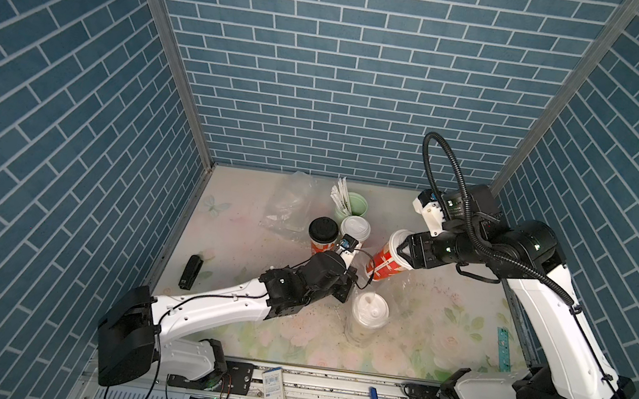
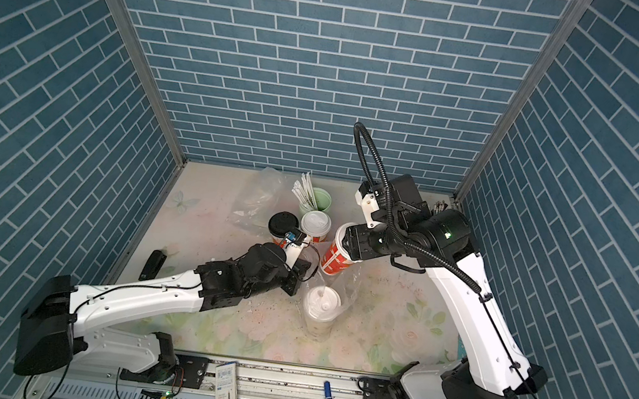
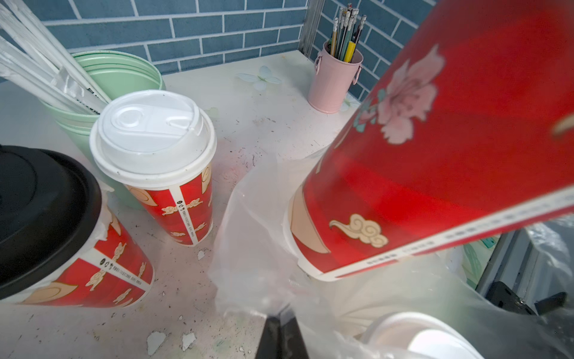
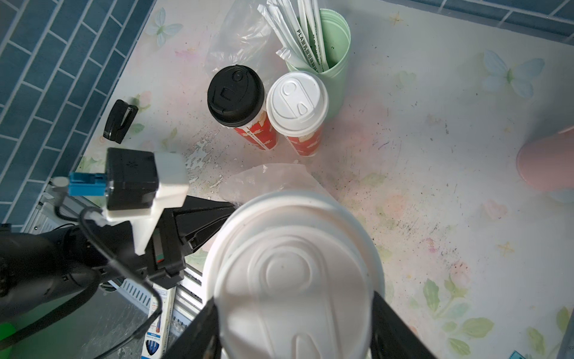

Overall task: Pack milk tea into plastic carrier bags
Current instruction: Place the milk tea cup in the plastic carrier bag.

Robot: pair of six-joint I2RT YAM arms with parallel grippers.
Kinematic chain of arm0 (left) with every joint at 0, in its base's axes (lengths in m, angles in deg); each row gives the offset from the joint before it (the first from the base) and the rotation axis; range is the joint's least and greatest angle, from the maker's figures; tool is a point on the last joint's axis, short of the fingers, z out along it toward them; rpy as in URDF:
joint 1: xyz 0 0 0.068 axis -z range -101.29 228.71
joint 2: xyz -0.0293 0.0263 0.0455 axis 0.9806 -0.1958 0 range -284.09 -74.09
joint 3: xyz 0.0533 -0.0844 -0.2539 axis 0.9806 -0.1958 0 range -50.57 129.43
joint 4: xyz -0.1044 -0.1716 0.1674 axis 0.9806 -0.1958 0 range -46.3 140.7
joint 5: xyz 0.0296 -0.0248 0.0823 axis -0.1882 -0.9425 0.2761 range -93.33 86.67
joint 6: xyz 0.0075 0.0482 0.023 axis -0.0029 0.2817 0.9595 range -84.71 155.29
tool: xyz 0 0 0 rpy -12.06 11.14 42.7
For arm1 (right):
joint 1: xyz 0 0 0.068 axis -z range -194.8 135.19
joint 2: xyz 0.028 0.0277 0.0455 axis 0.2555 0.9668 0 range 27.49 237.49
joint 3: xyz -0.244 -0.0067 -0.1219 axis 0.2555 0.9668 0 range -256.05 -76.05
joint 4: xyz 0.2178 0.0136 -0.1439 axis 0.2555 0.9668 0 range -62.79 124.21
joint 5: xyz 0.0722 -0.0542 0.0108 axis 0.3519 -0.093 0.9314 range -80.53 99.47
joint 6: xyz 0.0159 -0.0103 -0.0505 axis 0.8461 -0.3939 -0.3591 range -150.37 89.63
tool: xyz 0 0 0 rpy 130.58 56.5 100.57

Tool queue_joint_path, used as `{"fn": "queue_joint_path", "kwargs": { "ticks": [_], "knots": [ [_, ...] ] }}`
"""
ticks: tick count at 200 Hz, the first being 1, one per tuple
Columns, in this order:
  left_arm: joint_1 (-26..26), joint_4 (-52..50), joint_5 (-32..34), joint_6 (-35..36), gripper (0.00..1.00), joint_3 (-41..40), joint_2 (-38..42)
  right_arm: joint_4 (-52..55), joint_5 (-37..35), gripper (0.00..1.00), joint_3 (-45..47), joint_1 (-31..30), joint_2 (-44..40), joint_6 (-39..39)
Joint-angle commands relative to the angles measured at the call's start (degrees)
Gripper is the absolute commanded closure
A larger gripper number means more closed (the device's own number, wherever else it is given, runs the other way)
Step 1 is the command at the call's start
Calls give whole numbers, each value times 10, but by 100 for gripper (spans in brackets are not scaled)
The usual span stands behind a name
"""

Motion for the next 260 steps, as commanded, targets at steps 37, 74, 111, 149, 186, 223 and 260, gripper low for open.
{"fn": "queue_joint_path", "kwargs": {
  "ticks": [37,74,111,149,186,223,260],
  "knots": [
    [-3,30,-28,-4,100,2,23,-23,-53,41,7,-16,39,-1],
    [-3,34,-28,-5,100,0,26,-32,-82,41,21,-26,59,-4],
    [-3,40,-18,-5,100,-3,33,-47,-92,41,45,-34,72,-3],
    [-3,52,-8,-4,100,-5,40,-68,-96,41,63,-48,84,0],
    [-3,54,0,-5,100,-5,43,-94,-96,41,93,-58,89,3],
    [-3,50,11,-4,100,-6,46,-119,-91,41,129,-63,91,12],
    [-4,49,24,-4,100,-7,51,-132,-94,41,157,-67,94,20]
  ]
}}
